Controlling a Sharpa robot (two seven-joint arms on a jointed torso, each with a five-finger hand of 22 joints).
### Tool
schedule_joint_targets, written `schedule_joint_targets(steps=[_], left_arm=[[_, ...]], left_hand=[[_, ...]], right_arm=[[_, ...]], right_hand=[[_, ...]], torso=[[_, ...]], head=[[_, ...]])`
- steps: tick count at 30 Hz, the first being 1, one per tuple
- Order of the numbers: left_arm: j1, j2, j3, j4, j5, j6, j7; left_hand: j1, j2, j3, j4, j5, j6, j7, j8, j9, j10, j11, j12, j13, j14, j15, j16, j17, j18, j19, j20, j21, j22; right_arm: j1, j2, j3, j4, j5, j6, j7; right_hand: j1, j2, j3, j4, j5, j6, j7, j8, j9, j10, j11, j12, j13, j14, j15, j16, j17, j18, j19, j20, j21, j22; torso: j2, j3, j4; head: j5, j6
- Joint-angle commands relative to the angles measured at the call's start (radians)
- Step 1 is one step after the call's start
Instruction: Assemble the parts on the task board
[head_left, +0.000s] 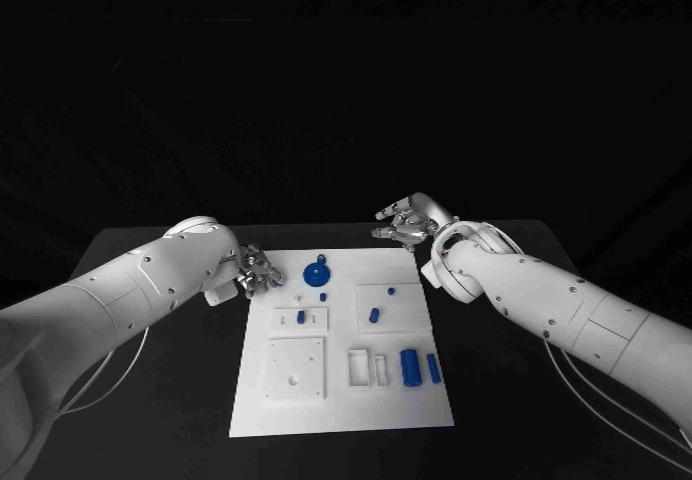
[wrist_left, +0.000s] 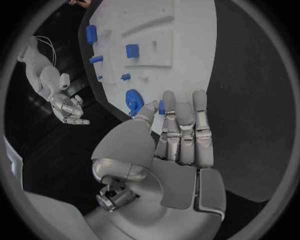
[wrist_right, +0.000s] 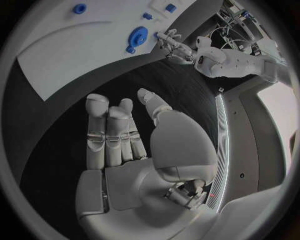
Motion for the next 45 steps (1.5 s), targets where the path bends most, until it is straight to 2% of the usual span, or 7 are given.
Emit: schedule_joint_targets(steps=[1,15,23,33,43,44,45], left_arm=[[-0.001,-0.002,0.000,0.006,0.010,-0.004,0.003],[0.018,-0.049,0.003,0.103,0.041,0.000,-0.025],[0.044,-0.106,0.003,0.220,0.043,0.064,-0.073],[0.052,-0.135,-0.001,0.296,-0.008,0.154,-0.115],[0.051,-0.145,-0.014,0.360,-0.048,0.058,-0.139],[0.051,-0.146,-0.016,0.366,-0.049,0.049,-0.141],[0.051,-0.146,-0.018,0.369,-0.049,0.043,-0.143]], left_hand=[[0.008,0.019,0.005,-0.008,0.003,0.008,-0.003,0.013,0.012,0.004,-0.003,-0.003,-0.002,0.002,-0.004,0.000,0.000,-0.017,-0.001,-0.005,0.005,0.021],[-0.014,0.042,0.088,-0.035,0.037,0.038,-0.016,0.051,0.124,0.035,-0.010,-0.007,0.001,0.018,-0.013,0.007,0.019,-0.017,0.001,-0.014,0.033,0.022],[-0.024,0.044,0.107,-0.064,0.052,0.057,-0.019,0.035,0.167,0.050,-0.012,-0.009,0.005,0.025,-0.018,0.011,0.033,-0.017,-0.001,-0.018,0.053,0.022],[-0.032,0.048,0.116,-0.092,0.060,0.074,-0.020,0.012,0.179,0.059,-0.012,-0.015,0.007,0.028,-0.019,0.010,0.043,-0.016,-0.009,-0.020,0.070,0.021],[-0.045,0.044,0.123,-0.106,0.097,0.093,-0.026,-0.002,0.222,0.076,-0.018,-0.008,0.017,0.044,-0.025,0.017,0.055,-0.015,-0.001,-0.026,0.097,0.022],[-0.052,0.045,0.127,-0.110,0.097,0.110,-0.026,-0.052,0.274,0.077,-0.018,-0.011,0.024,0.047,-0.026,0.012,0.064,-0.014,-0.008,-0.026,0.113,0.020],[-0.052,0.045,0.127,-0.110,0.097,0.110,-0.026,-0.052,0.274,0.078,-0.018,-0.011,0.024,0.047,-0.026,0.013,0.064,-0.014,-0.008,-0.026,0.113,0.020]], right_arm=[[0.000,0.000,0.001,0.000,-0.009,0.013,0.004],[0.000,-0.008,0.000,-0.004,-0.009,0.017,0.001],[0.000,-0.006,0.000,-0.022,-0.008,0.021,0.002],[0.000,0.004,0.000,-0.043,-0.005,0.026,0.004],[-0.002,0.008,0.000,-0.047,-0.005,0.029,0.005],[-0.002,0.008,0.000,-0.047,-0.005,0.029,0.005],[-0.002,0.008,0.000,-0.047,-0.005,0.029,0.005]], right_hand=[[-0.003,-0.007,0.004,-0.001,-0.002,0.007,0.001,-0.003,0.001,-0.003,-0.006,-0.001,-0.001,0.002,-0.002,0.000,0.002,0.008,0.049,-0.002,0.005,0.046],[-0.002,-0.007,0.004,0.001,0.000,0.008,0.001,-0.003,0.001,-0.003,-0.006,0.000,0.000,0.002,-0.002,0.001,0.002,0.008,0.049,-0.002,0.005,0.047],[-0.002,-0.007,0.004,0.001,0.000,0.008,0.001,-0.003,0.001,-0.003,-0.006,0.000,0.000,0.002,-0.002,0.001,0.002,0.008,0.049,-0.002,0.005,0.047],[-0.002,-0.006,0.005,0.001,0.001,0.007,0.001,-0.003,0.001,-0.003,-0.006,-0.001,0.000,0.001,-0.002,0.000,0.002,0.008,0.049,-0.002,0.005,0.046],[-0.003,-0.007,0.008,0.000,0.003,0.005,0.002,-0.003,0.001,-0.004,-0.006,-0.001,0.000,0.001,-0.002,-0.001,0.001,0.007,0.049,-0.003,0.004,0.046],[-0.003,-0.007,0.008,0.000,0.003,0.005,0.002,-0.003,0.001,-0.004,-0.006,-0.001,0.000,0.001,-0.002,-0.001,0.001,0.007,0.049,-0.003,0.004,0.046],[-0.003,-0.007,0.008,0.000,0.003,0.005,0.002,-0.003,0.001,-0.004,-0.006,-0.001,0.000,0.001,-0.002,-0.001,0.001,0.007,0.049,-0.003,0.004,0.046]], torso=[[0.000,0.0004,0.0006],[-0.007,-0.0031,0.0096],[-0.020,-0.0071,0.0205],[-0.031,-0.0131,0.0280],[-0.030,-0.0131,0.0290],[-0.030,-0.0127,0.0287],[-0.030,-0.0124,0.0278]], head=[[0.000,0.000],[0.002,-0.007],[0.007,-0.019],[0.011,-0.034],[0.019,-0.042],[0.019,-0.042],[0.020,-0.043]])
